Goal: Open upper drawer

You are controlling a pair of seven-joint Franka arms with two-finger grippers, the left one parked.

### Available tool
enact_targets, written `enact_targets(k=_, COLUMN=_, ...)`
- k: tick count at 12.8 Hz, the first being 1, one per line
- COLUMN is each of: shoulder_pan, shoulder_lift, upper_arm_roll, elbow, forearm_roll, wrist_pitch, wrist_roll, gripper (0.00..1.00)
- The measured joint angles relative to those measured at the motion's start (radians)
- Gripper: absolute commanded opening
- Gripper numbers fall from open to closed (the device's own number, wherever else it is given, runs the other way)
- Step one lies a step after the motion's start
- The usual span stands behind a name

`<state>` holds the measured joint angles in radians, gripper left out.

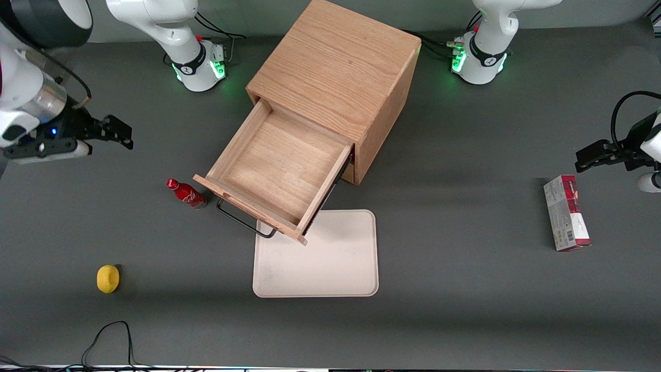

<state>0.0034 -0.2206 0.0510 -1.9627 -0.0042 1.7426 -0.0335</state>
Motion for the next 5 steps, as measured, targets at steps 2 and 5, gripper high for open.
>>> enact_targets(k=2, shoulder_pan=0.0, shoulder_lift=-0.053, upper_arm_roll=0.0, elbow=-0.044, forearm_roll=0.002, wrist_pitch=0.005, wrist_roll=0.0, gripper=1.0)
enact_targets(k=5, shoulder_pan=0.0, shoulder_lift=-0.047, upper_arm_roll=0.0, elbow=-0.038, forearm_roll=0.002, wrist_pitch=0.005, wrist_roll=0.0, gripper=1.0)
